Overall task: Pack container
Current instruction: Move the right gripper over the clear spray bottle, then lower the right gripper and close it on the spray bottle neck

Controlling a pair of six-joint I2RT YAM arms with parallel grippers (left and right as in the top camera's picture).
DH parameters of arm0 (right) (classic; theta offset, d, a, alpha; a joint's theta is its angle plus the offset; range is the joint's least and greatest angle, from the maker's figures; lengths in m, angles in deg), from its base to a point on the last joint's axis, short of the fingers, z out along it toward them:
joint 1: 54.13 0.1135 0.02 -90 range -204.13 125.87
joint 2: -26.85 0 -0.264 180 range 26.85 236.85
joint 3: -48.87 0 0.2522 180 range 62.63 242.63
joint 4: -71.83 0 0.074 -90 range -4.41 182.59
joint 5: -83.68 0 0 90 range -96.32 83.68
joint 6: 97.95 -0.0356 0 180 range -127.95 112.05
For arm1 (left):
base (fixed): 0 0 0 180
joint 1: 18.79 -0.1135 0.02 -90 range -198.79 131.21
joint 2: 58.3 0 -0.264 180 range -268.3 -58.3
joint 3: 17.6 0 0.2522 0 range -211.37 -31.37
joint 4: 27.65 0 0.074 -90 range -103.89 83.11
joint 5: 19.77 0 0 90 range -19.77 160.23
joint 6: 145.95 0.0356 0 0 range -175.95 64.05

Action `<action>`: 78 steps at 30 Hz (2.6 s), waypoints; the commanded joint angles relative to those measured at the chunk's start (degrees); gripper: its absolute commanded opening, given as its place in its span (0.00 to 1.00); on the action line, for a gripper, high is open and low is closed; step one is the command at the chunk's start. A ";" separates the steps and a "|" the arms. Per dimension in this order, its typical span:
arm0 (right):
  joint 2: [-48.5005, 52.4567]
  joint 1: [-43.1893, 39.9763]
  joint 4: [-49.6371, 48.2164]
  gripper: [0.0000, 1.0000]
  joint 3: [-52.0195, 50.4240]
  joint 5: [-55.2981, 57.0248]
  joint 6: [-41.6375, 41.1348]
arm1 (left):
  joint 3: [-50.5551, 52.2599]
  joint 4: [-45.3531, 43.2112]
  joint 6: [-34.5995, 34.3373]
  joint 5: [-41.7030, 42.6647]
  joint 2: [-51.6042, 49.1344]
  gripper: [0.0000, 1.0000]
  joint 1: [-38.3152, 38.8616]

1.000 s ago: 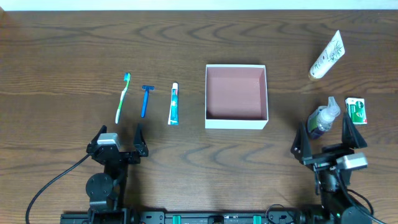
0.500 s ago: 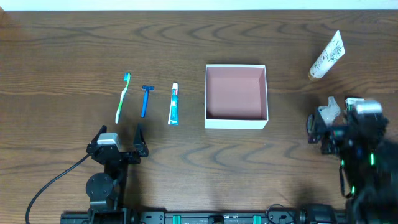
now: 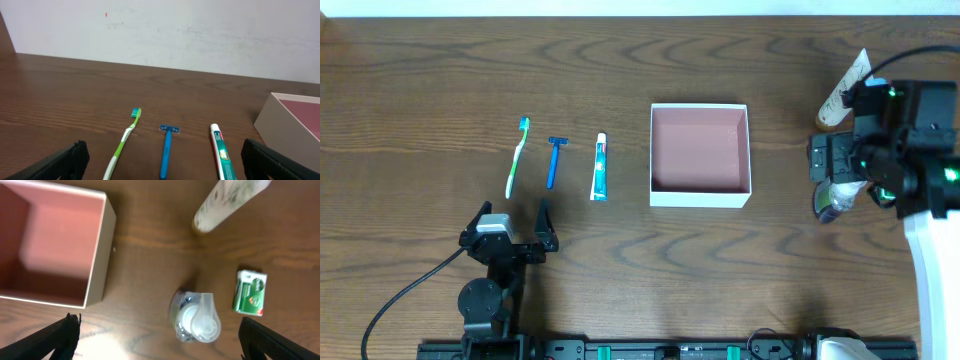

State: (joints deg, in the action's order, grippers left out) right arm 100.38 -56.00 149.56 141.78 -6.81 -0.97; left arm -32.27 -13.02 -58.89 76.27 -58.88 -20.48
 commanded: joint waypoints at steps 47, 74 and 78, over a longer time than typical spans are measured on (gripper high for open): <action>15.74 -12.09 4.20 0.99 -0.24 3.56 -3.52 | 0.68 2.58 0.35 1.03 0.35 0.98 0.28; 15.78 -13.07 -1.86 0.86 -5.79 -4.13 -1.07 | 0.68 2.58 0.35 1.03 0.35 0.98 0.28; 15.80 -13.07 -1.88 0.73 -5.81 -4.15 -1.09 | 0.68 2.58 0.35 1.03 0.35 0.98 0.28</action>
State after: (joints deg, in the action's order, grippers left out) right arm 115.73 -68.89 147.81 136.27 -10.40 -2.50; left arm -32.27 -13.02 -58.89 76.27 -58.88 -20.48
